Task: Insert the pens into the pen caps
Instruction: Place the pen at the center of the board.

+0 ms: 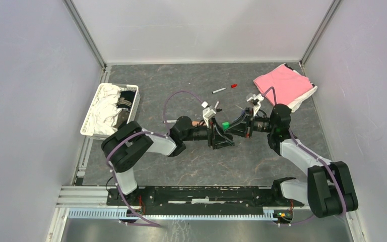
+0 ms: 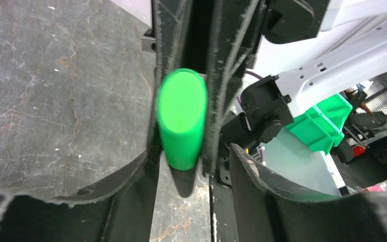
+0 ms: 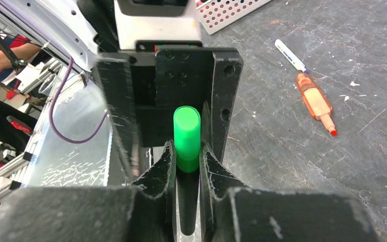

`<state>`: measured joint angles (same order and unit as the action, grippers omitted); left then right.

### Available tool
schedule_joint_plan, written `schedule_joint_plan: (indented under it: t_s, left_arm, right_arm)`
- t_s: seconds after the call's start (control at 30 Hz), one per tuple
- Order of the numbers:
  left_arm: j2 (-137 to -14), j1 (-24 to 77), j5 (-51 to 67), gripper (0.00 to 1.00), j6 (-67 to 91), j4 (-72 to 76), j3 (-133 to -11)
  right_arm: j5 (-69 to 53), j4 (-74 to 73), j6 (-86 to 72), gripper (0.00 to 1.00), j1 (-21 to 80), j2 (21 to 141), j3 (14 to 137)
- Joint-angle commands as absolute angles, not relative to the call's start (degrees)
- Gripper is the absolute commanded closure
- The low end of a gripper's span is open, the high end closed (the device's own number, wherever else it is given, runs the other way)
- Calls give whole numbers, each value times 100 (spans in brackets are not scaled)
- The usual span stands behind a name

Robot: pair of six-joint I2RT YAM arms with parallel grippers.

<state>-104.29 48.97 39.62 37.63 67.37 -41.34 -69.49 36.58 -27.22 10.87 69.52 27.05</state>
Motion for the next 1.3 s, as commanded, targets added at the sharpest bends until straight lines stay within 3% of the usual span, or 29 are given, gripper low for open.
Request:
schedule_joint_plan:
  t_s: [0.0, 0.1, 0.13, 0.17, 0.2, 0.43, 0.6, 0.93, 1.17, 1.27]
  left_arm:
    - [-9748, 4944, 3492, 34, 3453, 6716, -3894]
    - [-9247, 4907, 3043, 27, 2953, 5883, -3700]
    - [-9010, 4905, 2836, 18, 2636, 5425, -3647]
    - [-8727, 4911, 2603, 3, 2305, 4915, -3594]
    - [-8454, 4913, 2360, 1, 1990, 4496, -3531]
    - [-7234, 4894, 917, 0, 581, 1702, -3887]
    - [-7151, 4732, 283, 0, 693, 1244, -4030]
    - [-6099, 4245, -845, 0, 1560, 1359, -3449]
    - [-5883, 4140, -472, 0, 1599, 1257, -3311]
    - [-5985, 4131, -398, 0, 1634, 1274, -3321]
  right_arm:
    - [-6981, 3483, -2336, 97, 951, 6723, 2937]
    - [-6961, 2800, -1631, 98, 688, 6676, 3165]
    - [-6854, 2188, -1051, 99, 570, 6666, 3384]
    - [-6605, 1263, -186, 100, 435, 6660, 3642]
    - [-6373, 599, 483, 100, 338, 6664, 3822]
    - [-4010, 225, 1031, 100, -293, 6922, 4149]
    - [-2446, 246, 1190, 100, -377, 7785, 4750]
    - [-1876, -805, 1573, 99, -380, 10281, 7071]
    - [-1737, -1192, 1758, 85, -361, 10997, 7585]
    - [-2181, -1233, 1770, 72, -365, 10943, 7551]
